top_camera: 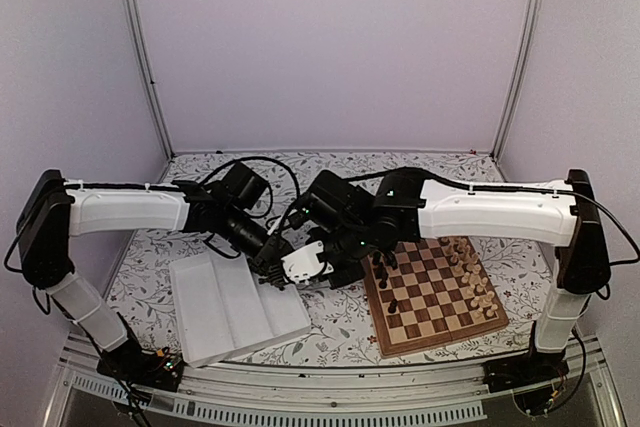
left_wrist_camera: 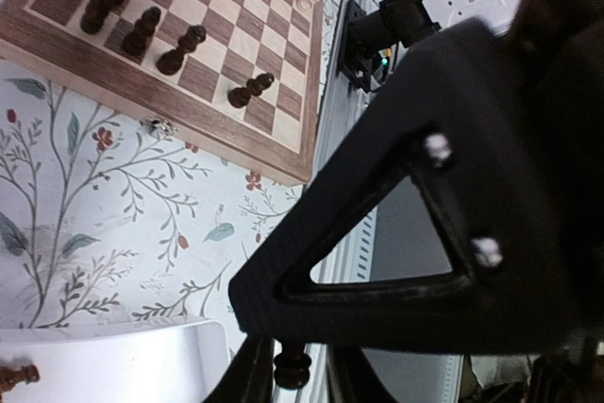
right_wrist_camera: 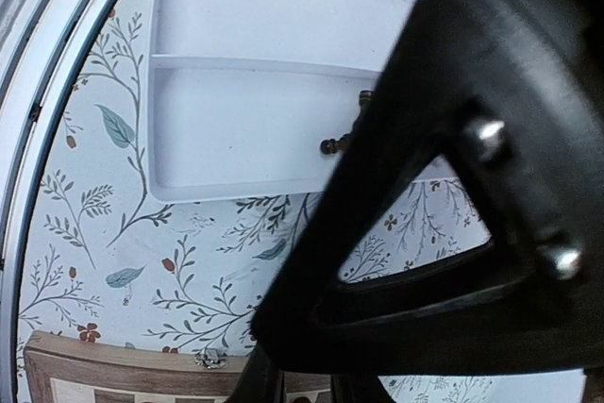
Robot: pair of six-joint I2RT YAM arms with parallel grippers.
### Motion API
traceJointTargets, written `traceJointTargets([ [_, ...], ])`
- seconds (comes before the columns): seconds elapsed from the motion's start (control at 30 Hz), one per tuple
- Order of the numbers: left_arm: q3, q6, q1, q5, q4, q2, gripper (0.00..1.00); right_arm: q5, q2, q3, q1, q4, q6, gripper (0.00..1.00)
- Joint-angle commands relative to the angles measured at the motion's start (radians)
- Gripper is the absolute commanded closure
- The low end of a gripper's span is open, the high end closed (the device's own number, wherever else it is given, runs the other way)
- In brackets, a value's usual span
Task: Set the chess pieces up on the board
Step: Place the chess piece on the chessboard.
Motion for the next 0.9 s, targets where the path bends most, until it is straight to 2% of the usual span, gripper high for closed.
traceJointTargets([
  [0.0,-0.052,-0.002,0.005,-0.083,0.075,-0.145,0.73,-0.096,-0.077,-0.065,-0.016,0.035,0.056,0.89],
  [0.17,-0.164,-0.033,0.004,-0.183,0.221,-0.318,0.65,-0.215,-0.153,-0.11,-0.1,0.047,0.133,0.9],
  [0.3,-0.245,-0.027,-0.011,-0.356,0.353,-0.437,0.62,-0.374,-0.201,-0.137,-0.193,0.061,0.199,0.9],
  [0.47,-0.375,0.122,-0.181,-0.68,0.679,-0.535,0.57,-0.654,-0.251,-0.154,-0.337,0.089,0.3,0.9],
  [0.6,-0.398,0.19,-0.251,-0.763,0.902,-0.492,0.52,-0.838,-0.261,-0.15,-0.422,0.102,0.36,0.9],
  [0.87,-0.272,0.194,-0.264,-0.754,1.011,-0.292,0.49,-0.913,-0.265,-0.157,-0.447,0.102,0.376,0.89],
])
